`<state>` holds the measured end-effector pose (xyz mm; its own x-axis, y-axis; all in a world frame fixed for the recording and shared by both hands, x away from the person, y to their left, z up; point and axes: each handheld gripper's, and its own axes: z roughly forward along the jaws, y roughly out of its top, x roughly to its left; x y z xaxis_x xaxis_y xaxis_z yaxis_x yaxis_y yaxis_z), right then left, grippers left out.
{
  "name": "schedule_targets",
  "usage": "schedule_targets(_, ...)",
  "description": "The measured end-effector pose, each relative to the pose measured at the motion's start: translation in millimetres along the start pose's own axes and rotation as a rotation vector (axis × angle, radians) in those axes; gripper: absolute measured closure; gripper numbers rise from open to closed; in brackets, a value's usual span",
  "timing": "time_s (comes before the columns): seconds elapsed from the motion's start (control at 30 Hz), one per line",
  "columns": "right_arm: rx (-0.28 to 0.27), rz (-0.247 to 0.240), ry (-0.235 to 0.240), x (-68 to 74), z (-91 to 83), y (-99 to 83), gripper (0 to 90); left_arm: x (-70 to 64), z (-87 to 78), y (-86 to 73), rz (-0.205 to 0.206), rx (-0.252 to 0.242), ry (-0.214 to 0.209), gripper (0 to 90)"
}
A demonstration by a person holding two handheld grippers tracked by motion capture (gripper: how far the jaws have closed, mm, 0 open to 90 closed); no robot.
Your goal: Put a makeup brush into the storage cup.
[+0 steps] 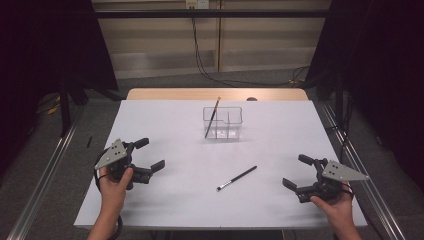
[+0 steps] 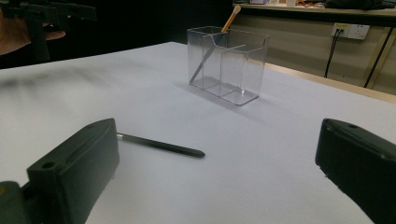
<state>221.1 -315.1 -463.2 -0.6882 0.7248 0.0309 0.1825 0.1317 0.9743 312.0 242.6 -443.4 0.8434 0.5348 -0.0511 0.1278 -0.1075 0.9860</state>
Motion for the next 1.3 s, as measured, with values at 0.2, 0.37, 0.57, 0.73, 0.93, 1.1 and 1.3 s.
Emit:
schedule_targets(0.2, 0.001, 0.0, 0.002, -0.5, 2.5, 0.7, 0.0, -1.0, -7.3, -1.6, 0.004, 0.008, 0.005, 0.5)
schedule_targets(0.37, -0.003, 0.0, 0.004, -1.2, 4.6, 1.1, 0.0, -2.0, -15.9, -3.0, 0.0, 0.003, 0.018, 0.5)
schedule_targets(0.57, 0.001, -0.003, 0.014, -1.4, 9.6, 2.3, 0.0, 0.1, -27.2, -6.2, 0.001, 0.012, 0.038, 0.5)
schedule_targets(0.73, 0.0, -0.005, 0.025, -1.4, 14.5, 3.1, 0.0, -0.8, -33.7, -8.2, 0.014, 0.023, 0.052, 0.5)
schedule_targets(0.93, -0.003, -0.002, 0.03, -2.1, 18.0, 3.9, 0.0, -3.7, -41.5, -10.8, 0.012, 0.016, 0.059, 0.5)
schedule_targets(1.1, -0.001, 0.001, 0.028, -2.9, 20.5, 3.7, 0.0, -4.4, -44.6, -12.5, 0.009, 0.012, 0.065, 0.5)
schedule_targets(1.3, 0.006, -0.006, 0.03, -2.9, 22.1, 3.8, 0.0, -3.5, -44.7, -12.5, 0.016, 0.012, 0.067, 0.5)
